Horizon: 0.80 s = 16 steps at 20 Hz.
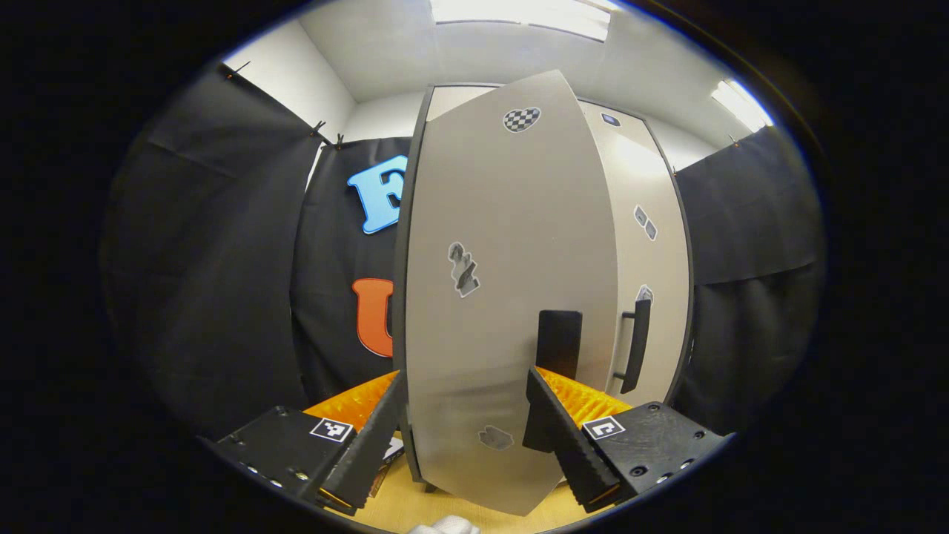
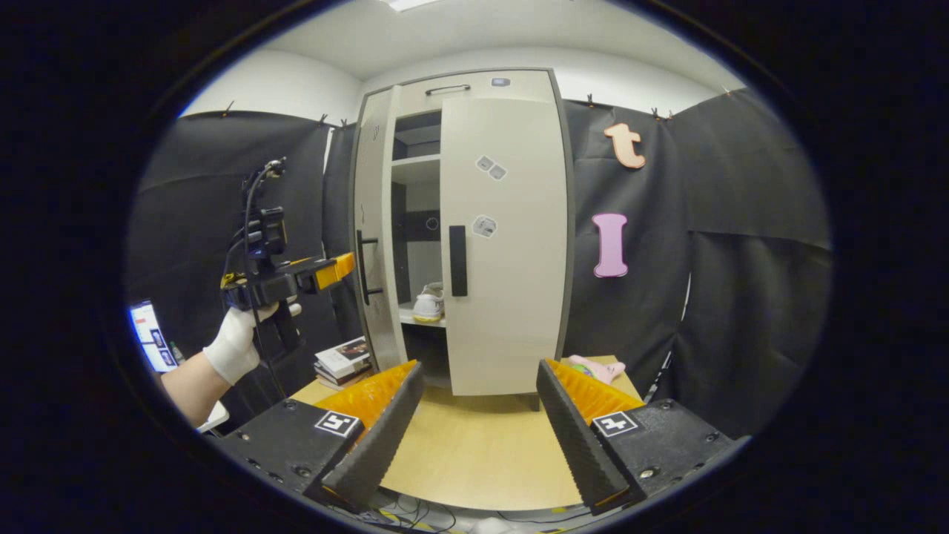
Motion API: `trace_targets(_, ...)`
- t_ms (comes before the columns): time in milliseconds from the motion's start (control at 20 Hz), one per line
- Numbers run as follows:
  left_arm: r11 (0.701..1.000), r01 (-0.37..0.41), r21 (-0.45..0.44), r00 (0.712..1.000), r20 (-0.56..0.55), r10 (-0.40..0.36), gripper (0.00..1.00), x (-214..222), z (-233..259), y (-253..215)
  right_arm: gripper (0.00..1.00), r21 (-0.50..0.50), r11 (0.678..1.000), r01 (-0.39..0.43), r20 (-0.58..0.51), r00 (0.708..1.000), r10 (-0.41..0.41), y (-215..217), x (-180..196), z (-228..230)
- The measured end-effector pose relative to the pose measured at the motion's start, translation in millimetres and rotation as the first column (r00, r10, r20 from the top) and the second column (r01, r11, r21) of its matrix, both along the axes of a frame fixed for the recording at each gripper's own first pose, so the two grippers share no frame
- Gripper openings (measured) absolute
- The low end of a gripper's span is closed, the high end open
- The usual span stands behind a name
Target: Grab one shoe with the right hand and put it into the shoe cabinet, grab the other shoe with the left hand and put it into the shoe cabinet; then close the right door with the right hand and the left door with the left hand.
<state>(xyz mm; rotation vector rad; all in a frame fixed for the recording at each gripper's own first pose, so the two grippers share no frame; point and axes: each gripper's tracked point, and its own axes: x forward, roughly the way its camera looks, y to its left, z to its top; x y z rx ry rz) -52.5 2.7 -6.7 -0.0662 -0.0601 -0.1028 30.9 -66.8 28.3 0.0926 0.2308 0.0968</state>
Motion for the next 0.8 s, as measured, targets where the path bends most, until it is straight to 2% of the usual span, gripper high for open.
trace_targets(250, 0.999, -0.02, 0.027, 1.0, -0.005, 0.02, 0.96, -11.8, 1.0, 8.4, 0.99, 0.001, 1.0, 0.001, 0.017, 1.0, -0.001, -0.9, 17.2, 4.9)
trace_targets(300, 0.999, -0.029, 0.029, 0.999, -0.015, 0.029, 1.0, -16.5, -1.9, 11.6, 0.99, -0.001, 1.0, 0.001, 0.019, 1.0, -0.001, -0.3, 18.8, 4.6)
trace_targets(350, 0.999, -0.03, 0.026, 0.999, -0.014, 0.03, 0.96, -21.9, -1.9, 12.7, 1.0, -0.001, 1.0, -0.001, 0.02, 1.0, 0.001, 0.3, 19.9, 6.3)
trace_targets(400, 0.999, -0.032, 0.024, 0.999, -0.015, 0.033, 1.0, -27.4, -0.9, 13.1, 1.0, 0.001, 1.0, 0.004, 0.027, 1.0, -0.004, -0.4, 21.1, 8.5)
trace_targets(500, 0.999, -0.027, 0.033, 0.999, -0.02, 0.028, 0.96, -37.9, -4.8, 14.3, 0.99, 0.007, 1.0, 0.012, 0.04, 0.999, -0.012, 0.7, 21.9, 13.4)
trace_targets(550, 0.999, -0.029, 0.043, 0.999, -0.03, 0.03, 1.0, -43.8, -7.0, 16.8, 0.99, 0.007, 1.0, 0.017, 0.045, 0.999, -0.017, 1.6, 20.6, 15.4)
trace_targets(600, 0.998, -0.025, 0.049, 0.999, -0.031, 0.027, 0.96, -52.7, -7.0, 16.8, 0.99, 0.006, 1.0, 0.024, 0.051, 0.998, -0.024, 2.2, 18.4, 16.8)
trace_targets(800, 0.998, -0.01, 0.062, 0.999, -0.047, 0.013, 0.96, -102.1, -8.0, 19.6, 0.99, 0.004, 0.998, 0.056, 0.077, 0.995, -0.056, 6.6, 3.8, 26.3)
